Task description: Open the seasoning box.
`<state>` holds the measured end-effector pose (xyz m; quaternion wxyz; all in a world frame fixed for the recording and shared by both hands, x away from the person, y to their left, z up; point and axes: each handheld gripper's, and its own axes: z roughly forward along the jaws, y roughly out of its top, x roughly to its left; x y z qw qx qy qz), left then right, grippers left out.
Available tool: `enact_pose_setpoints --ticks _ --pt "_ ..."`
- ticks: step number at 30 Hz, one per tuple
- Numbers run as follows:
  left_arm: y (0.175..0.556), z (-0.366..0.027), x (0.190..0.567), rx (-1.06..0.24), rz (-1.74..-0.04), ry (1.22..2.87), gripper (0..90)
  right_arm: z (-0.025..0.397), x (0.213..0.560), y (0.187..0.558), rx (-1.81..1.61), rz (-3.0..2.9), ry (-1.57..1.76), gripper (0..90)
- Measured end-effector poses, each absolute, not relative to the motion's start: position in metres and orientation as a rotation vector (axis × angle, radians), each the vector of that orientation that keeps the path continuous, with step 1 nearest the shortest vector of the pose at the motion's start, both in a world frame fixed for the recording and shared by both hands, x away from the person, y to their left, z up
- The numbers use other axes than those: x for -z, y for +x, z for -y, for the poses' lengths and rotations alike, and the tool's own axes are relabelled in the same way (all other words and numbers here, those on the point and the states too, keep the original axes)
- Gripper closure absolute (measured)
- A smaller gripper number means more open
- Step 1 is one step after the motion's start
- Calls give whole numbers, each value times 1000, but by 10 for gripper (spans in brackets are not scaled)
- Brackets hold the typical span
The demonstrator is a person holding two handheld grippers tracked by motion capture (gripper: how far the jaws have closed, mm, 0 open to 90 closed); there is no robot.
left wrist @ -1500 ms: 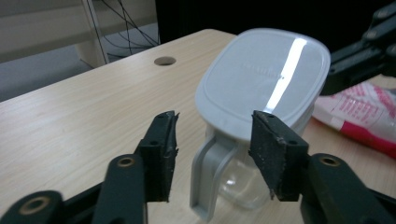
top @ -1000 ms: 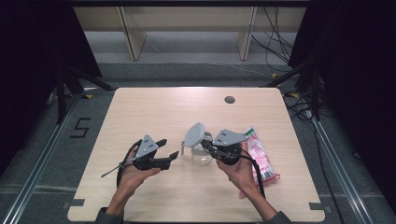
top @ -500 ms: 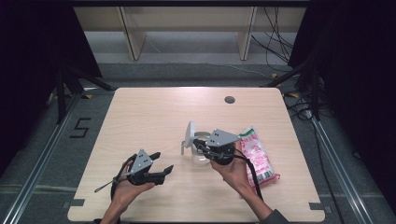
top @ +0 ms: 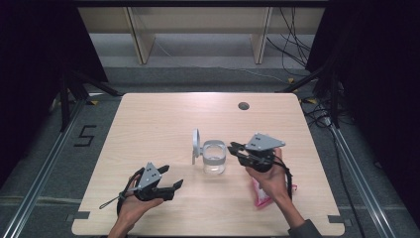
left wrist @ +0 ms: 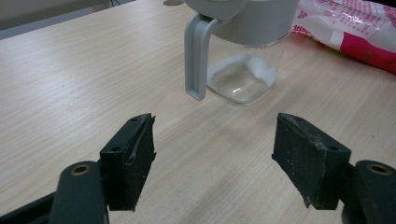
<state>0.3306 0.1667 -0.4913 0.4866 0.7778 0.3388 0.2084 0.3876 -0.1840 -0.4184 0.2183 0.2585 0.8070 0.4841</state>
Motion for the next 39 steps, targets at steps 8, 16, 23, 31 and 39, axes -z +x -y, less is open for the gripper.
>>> enact_pose_setpoints --ticks 8,16,23,31,39 --pt "331 -167 494 -502 -826 1915 278 253 424 392 -1264 -2174 956 653" --pt "330 -167 497 -488 -834 1915 275 288 442 398 -1189 -2152 1133 608" --pt "330 -165 500 -477 -848 1921 273 297 457 407 -1147 -2162 1231 572" --pt "328 -162 503 -466 -833 1929 270 300 471 416 -1115 -2208 1296 541" --pt "327 -161 503 -469 -837 1932 268 299 480 426 -1081 -2227 1290 570"
